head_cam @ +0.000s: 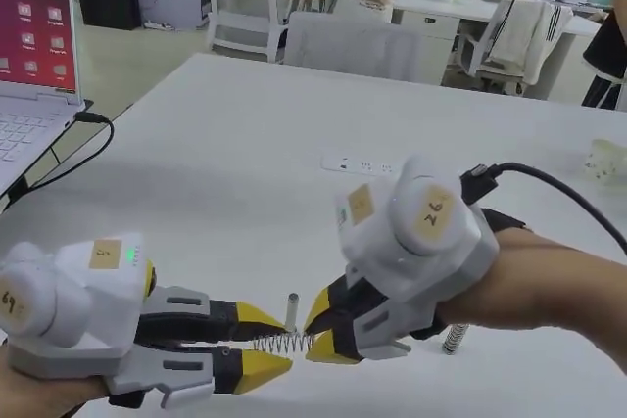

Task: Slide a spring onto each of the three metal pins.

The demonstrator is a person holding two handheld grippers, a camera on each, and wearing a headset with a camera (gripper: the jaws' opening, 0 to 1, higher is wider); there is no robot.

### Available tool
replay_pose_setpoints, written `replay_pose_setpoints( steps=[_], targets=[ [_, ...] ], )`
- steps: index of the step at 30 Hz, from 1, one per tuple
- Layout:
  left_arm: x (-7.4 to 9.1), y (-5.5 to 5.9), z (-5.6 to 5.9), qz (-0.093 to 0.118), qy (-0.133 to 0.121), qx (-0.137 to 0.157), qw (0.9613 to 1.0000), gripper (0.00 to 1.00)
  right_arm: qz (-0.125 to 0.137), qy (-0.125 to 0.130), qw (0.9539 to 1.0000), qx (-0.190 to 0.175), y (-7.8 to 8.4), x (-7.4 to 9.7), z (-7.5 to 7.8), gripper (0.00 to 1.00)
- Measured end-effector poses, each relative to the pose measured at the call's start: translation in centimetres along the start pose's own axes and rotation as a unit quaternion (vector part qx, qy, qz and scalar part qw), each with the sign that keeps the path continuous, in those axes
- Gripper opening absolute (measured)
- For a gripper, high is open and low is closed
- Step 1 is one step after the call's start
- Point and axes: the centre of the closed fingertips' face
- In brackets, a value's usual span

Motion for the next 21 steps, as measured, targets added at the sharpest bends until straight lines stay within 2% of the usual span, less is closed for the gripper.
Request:
replay_pose_setpoints(
  steps=[5, 8, 21],
  targets=[
    [-0.04, 0.08, 0.15, -0.007, 0.005, -0.008, 0.9999, 0.09, 0.001, -0.002, 1.0000, 0.003, 0.10, 0.19, 0.07, 0.08],
    [0.01, 0.02, 0.05, -0.006, 0.003, -0.011, 0.9999, 0.03, 0.002, -0.003, 1.0000, 0.005, 0.09, 0.24, -0.02, 0.08],
    [0.09, -0.21, 0.42, 0.001, 0.009, -0.013, 0.9999, 0.02, 0.005, -0.007, 0.9999, 0.006, 0.10, 0.47, -0.14, 0.08]
  ],
)
Point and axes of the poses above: the centre of the closed fingertips' face, and the gripper's own axes: x roughly backward along the fingers, z roughly to its right, y roughly out of its underside, and after that the axes turned 7 degrees about y, right-handed
